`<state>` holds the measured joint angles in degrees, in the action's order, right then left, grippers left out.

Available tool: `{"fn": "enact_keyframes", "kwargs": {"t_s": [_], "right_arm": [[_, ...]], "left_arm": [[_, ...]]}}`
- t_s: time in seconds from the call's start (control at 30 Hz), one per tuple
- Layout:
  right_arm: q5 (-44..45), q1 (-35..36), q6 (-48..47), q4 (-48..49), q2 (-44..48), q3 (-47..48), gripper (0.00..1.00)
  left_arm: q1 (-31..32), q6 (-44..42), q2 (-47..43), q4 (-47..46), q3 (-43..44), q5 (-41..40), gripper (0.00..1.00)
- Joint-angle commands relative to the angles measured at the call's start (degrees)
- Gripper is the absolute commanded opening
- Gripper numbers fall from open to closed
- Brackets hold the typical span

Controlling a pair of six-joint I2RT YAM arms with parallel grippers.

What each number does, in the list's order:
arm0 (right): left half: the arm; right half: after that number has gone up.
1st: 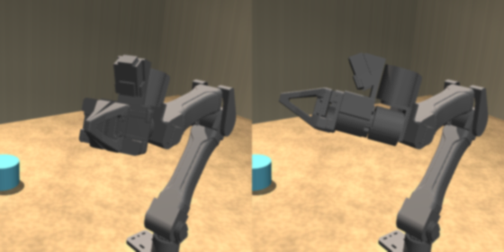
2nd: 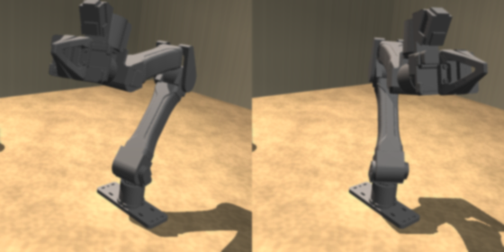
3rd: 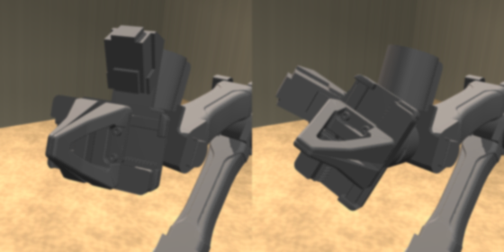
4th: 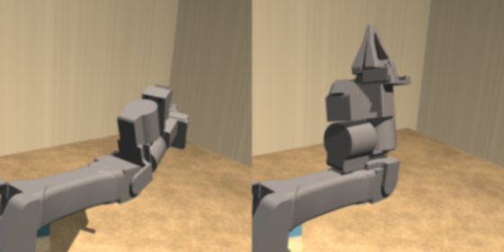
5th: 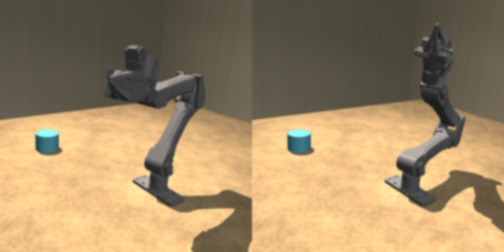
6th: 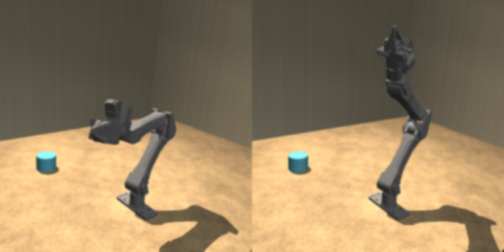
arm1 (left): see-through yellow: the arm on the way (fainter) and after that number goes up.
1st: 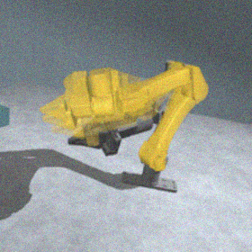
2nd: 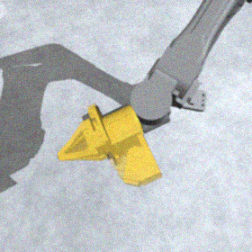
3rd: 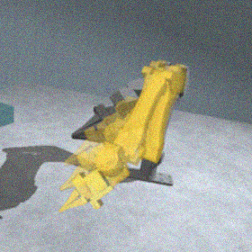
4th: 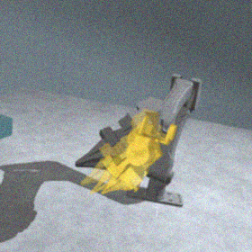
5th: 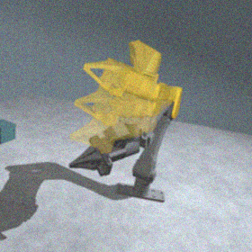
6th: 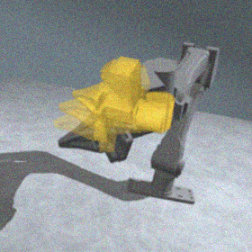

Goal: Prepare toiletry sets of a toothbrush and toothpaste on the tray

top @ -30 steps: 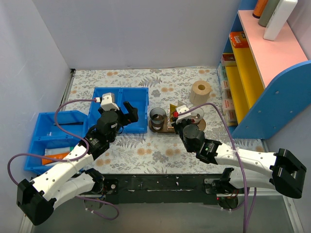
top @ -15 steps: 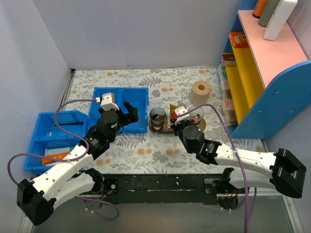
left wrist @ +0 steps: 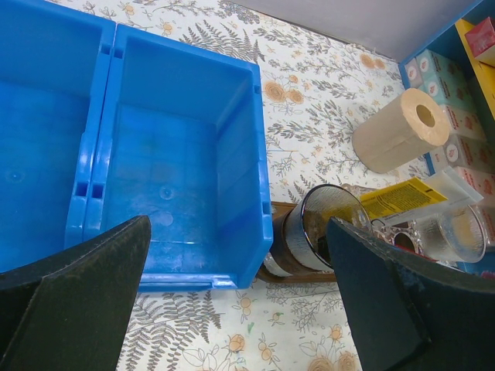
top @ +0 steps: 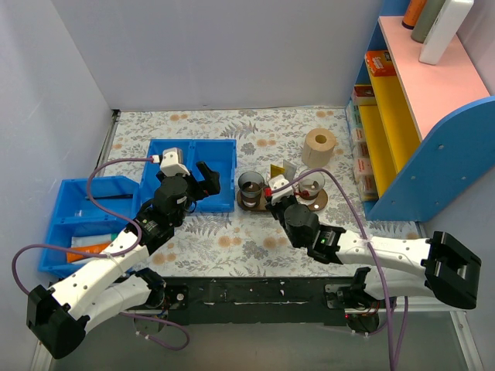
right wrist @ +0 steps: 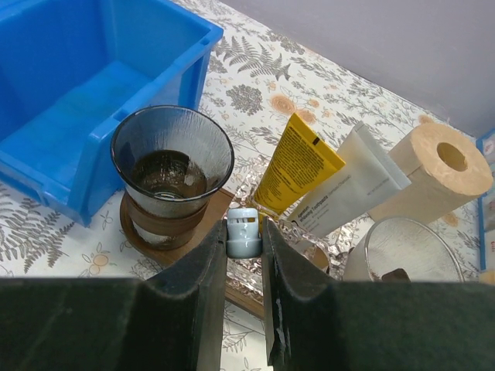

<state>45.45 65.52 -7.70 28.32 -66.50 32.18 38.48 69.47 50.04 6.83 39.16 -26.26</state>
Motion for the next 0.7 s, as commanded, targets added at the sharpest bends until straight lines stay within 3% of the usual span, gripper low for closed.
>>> {"fn": "enact_keyframes", "kwargs": {"t_s": [0.0,0.3,0.67], "right_arm": [[3.1,0.5,-2.5,-0.6,-2.2,0.3,0.17],[3.2,0.9,-3.0,-0.2,-1.9,0.4,0.17],[2.9,1.1,-2.6,-2.0,-2.3,1.3,0.30]], "left_arm": [[0.1,-0.1,-0.8,-0.9,0.3,-0.2,0.98],[0.1,0.0,-0.7,-0.9,0.4,-0.2,0.98],[0.1,0.0,-0.9,-0.9,0.3,-0.2,0.98]]}}
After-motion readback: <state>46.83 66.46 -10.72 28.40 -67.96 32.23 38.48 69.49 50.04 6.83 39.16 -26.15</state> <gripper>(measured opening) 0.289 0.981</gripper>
